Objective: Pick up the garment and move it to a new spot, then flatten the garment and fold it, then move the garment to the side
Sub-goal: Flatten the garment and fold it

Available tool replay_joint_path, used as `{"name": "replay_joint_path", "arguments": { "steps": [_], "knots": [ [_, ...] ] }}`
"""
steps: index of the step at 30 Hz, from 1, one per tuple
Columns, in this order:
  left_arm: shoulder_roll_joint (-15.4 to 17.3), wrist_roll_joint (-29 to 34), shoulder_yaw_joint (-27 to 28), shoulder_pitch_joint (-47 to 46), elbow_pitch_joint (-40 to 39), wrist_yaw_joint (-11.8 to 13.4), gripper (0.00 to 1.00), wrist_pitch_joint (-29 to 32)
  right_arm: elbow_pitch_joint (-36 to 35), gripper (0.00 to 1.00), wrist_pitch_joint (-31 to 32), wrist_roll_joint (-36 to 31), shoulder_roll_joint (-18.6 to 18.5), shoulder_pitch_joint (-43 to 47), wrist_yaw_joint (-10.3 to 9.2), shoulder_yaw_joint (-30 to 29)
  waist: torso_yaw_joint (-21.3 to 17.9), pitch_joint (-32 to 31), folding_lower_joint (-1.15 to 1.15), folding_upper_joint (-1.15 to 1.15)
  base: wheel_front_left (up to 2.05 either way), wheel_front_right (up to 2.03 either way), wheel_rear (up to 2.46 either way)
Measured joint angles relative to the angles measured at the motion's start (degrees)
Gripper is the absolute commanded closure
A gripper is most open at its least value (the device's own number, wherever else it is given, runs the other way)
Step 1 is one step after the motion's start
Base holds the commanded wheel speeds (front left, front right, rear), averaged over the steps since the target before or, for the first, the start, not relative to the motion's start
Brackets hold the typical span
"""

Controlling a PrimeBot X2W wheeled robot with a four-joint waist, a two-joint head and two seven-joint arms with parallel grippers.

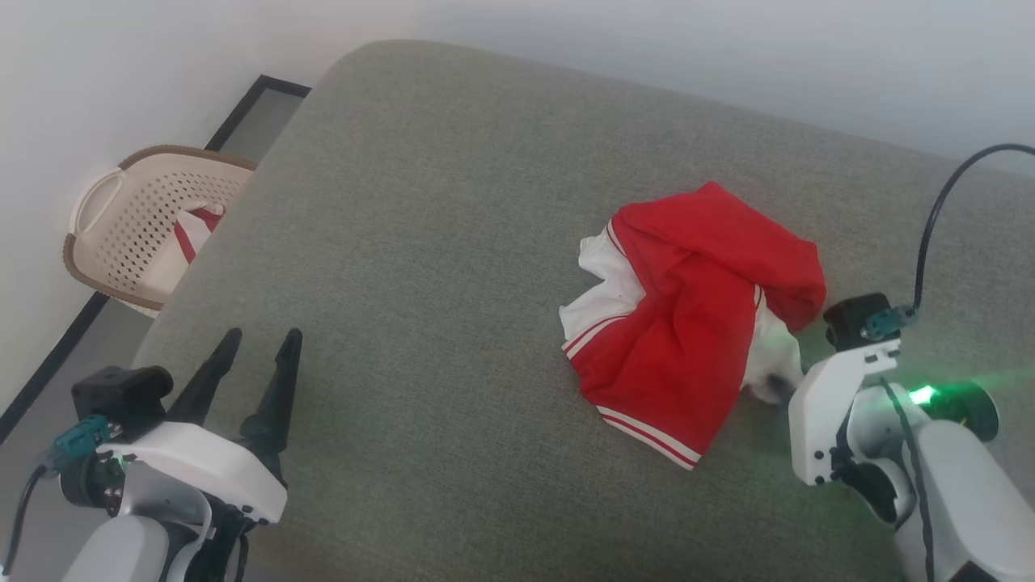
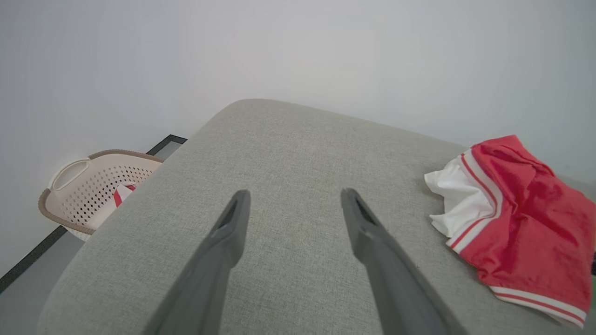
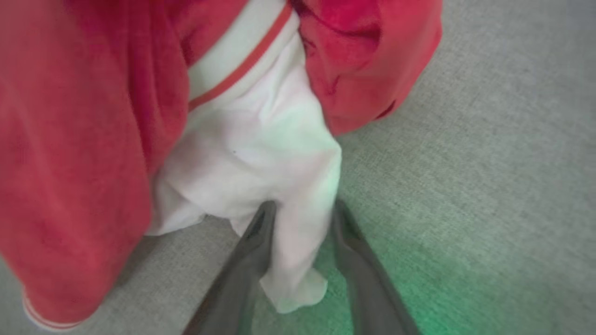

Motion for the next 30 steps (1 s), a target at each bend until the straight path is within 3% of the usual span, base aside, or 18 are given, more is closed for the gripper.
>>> {"name": "replay_joint_path", "arguments": {
  "steps": [7,14,30],
  "knots": [
    [0.2,-0.4,0.3,-0.2,0.8,-0.1,0.00,-0.5,0.3,1.00,0.9,0.3,-0.8,-1.8,0.02,0.9,-1.4,-0.2,0.00,0.00,0.00,0.00,0.00],
    [1.5,-0.5,1.3,0.0,0.2,0.4,0.00,-0.5,-4.2,1.00,2.5,0.9,-2.8,-2.1,0.02,-0.4,-4.3,-1.2,0.00,0.00,0.00,0.00,0.00],
    [2.9,-0.7,1.7,0.2,-1.9,1.3,0.00,0.1,-12.2,1.00,8.2,-0.5,-10.0,1.3,0.02,-15.8,-12.7,-2.2,0.00,0.00,0.00,0.00,0.00]
  ]
}}
